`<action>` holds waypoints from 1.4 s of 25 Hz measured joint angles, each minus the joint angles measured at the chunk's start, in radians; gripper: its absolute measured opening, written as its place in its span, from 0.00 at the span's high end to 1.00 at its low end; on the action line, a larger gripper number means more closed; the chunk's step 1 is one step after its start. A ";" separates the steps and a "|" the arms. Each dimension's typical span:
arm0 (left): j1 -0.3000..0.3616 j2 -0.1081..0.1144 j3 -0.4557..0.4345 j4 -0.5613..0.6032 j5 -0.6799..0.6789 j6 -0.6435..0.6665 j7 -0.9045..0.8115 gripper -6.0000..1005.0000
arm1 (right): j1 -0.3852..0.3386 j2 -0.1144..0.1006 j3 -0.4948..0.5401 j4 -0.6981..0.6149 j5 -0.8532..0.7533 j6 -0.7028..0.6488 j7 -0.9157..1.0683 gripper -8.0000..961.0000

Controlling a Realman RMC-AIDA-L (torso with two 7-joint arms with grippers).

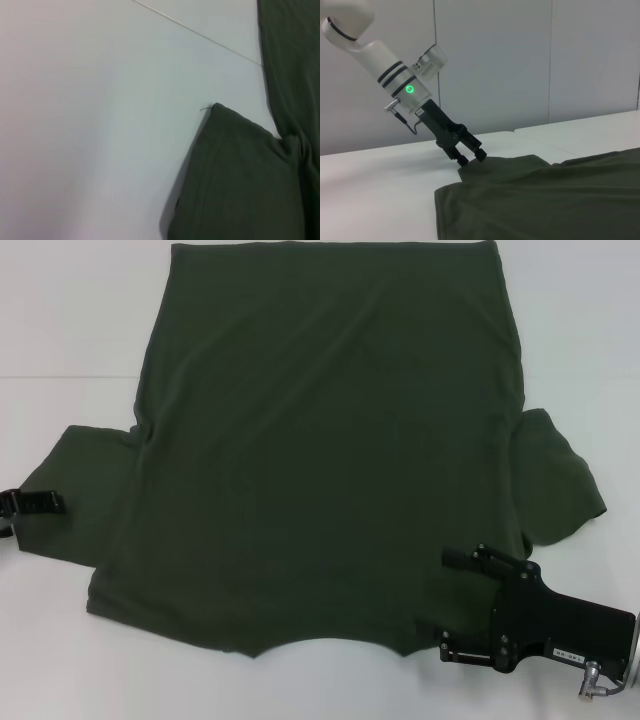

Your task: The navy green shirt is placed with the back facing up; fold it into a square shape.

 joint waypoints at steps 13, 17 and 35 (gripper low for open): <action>-0.013 -0.007 0.000 -0.013 -0.001 0.009 0.000 0.11 | 0.000 0.000 0.000 0.006 0.000 0.000 0.000 0.02; -0.017 -0.009 0.000 -0.016 -0.010 0.018 0.000 0.11 | 0.000 0.000 0.000 0.007 0.000 0.000 0.000 0.02; -0.019 -0.028 0.065 0.001 -0.023 0.002 0.043 0.18 | 0.001 0.000 0.000 0.009 0.002 0.000 -0.002 0.02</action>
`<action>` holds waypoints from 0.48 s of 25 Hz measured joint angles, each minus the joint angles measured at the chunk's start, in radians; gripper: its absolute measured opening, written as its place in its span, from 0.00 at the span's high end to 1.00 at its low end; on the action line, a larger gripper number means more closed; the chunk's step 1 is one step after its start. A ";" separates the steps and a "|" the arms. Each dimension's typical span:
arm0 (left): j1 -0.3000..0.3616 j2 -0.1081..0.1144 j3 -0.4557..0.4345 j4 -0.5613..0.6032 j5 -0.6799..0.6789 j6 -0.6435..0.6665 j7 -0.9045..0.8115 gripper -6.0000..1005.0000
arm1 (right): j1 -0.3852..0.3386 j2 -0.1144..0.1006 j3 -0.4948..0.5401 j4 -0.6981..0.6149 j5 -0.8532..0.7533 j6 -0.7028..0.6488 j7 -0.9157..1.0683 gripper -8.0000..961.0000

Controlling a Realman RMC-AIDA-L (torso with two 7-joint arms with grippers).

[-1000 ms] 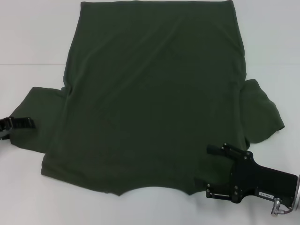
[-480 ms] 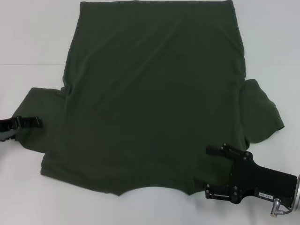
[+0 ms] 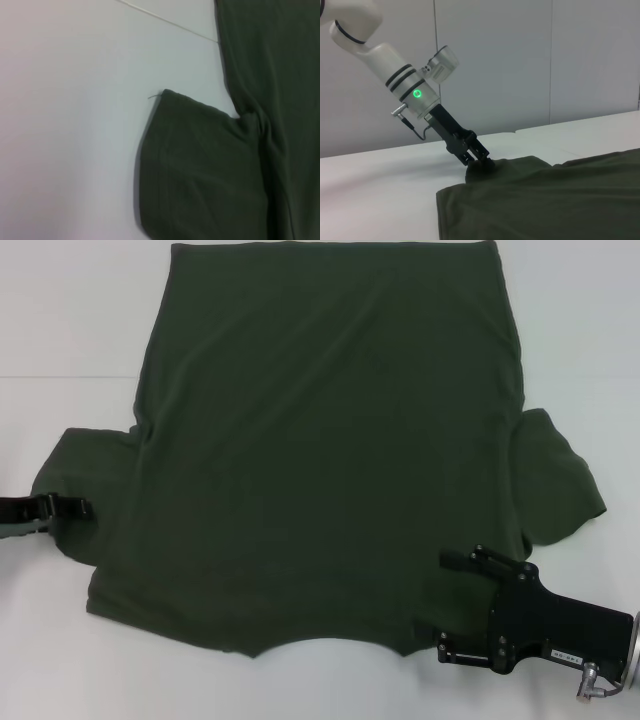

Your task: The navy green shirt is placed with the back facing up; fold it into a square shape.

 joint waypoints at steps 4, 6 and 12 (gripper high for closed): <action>0.000 -0.005 -0.010 0.013 -0.007 -0.005 -0.001 0.30 | 0.000 0.000 0.000 0.000 0.000 0.000 0.000 0.02; 0.000 -0.005 -0.010 0.015 -0.009 -0.006 -0.002 0.40 | 0.001 0.000 0.000 0.000 0.000 0.000 0.000 0.02; -0.001 -0.005 -0.010 0.016 -0.012 -0.009 -0.002 0.69 | 0.002 0.000 0.000 0.000 0.000 0.000 0.000 0.02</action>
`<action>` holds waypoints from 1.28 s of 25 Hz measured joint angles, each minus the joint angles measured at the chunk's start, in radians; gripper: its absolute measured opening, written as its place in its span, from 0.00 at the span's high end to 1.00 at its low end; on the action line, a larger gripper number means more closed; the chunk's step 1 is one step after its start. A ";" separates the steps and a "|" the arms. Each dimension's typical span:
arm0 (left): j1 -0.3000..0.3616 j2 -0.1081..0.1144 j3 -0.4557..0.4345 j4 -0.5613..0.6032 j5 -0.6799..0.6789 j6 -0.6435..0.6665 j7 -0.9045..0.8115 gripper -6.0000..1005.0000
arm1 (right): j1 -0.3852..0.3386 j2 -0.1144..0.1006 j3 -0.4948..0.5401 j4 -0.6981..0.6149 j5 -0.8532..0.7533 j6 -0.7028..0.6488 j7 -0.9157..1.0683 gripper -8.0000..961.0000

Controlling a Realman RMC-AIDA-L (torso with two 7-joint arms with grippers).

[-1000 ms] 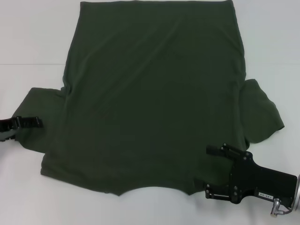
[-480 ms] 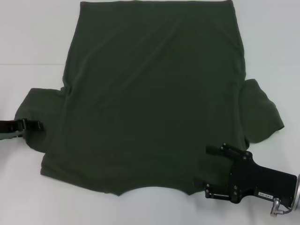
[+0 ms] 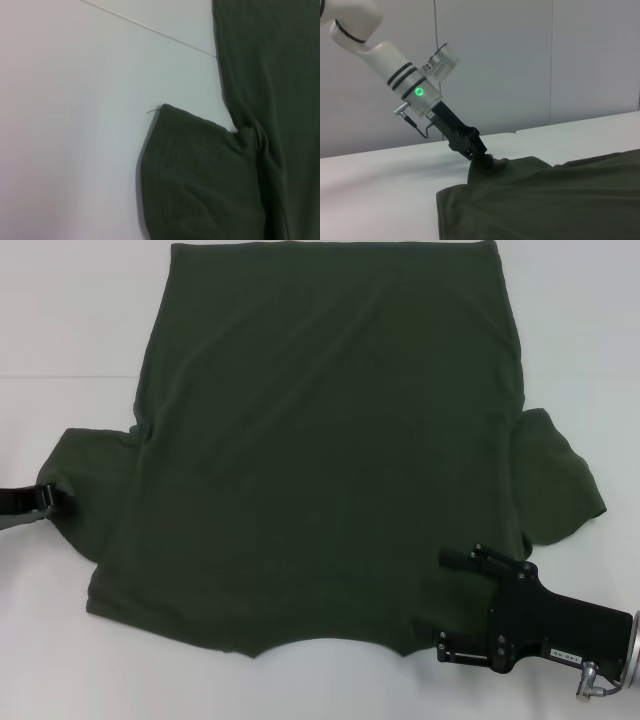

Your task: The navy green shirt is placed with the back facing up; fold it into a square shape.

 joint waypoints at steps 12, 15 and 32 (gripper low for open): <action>0.017 -0.012 -0.001 0.049 -0.024 -0.014 0.011 0.96 | 0.001 0.000 0.000 0.000 0.001 0.000 -0.002 0.02; 0.032 -0.020 0.003 0.100 -0.027 -0.014 0.011 0.96 | 0.001 0.000 0.000 0.000 0.002 0.000 -0.003 0.02; 0.028 -0.003 0.009 0.161 -0.022 -0.033 0.012 0.97 | 0.005 0.000 0.003 0.000 0.003 -0.001 -0.001 0.02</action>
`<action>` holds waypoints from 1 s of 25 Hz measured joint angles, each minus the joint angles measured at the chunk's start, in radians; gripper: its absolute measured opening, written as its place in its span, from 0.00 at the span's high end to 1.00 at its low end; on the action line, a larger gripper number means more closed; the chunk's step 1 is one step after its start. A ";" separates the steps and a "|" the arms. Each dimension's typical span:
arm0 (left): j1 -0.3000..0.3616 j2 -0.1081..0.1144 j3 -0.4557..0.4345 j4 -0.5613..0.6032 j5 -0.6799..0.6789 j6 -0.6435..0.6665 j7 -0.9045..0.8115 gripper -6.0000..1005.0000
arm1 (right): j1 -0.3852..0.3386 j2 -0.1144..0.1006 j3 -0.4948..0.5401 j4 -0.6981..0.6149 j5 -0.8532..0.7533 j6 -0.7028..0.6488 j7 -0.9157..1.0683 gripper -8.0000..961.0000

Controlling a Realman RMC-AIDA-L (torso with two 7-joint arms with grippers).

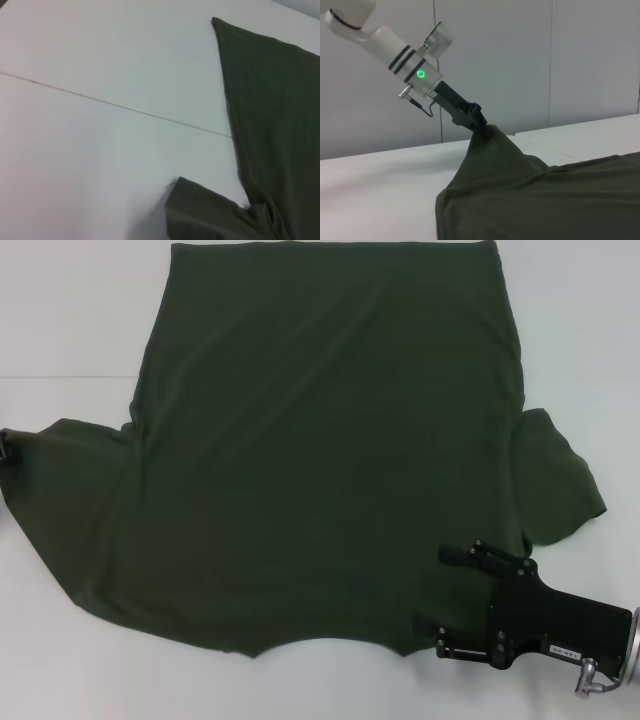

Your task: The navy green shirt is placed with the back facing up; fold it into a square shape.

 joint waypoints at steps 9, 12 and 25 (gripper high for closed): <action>-0.038 -0.035 0.140 0.039 -0.003 0.026 0.014 0.97 | 0.002 0.000 -0.001 0.000 0.000 0.003 0.001 0.02; -0.041 -0.075 0.242 0.109 0.003 0.030 0.014 0.97 | 0.002 0.000 -0.001 0.000 0.000 0.006 0.001 0.02; -0.068 -0.156 0.397 0.142 0.122 0.022 -0.009 0.97 | 0.003 0.000 -0.003 0.002 -0.003 0.007 0.002 0.02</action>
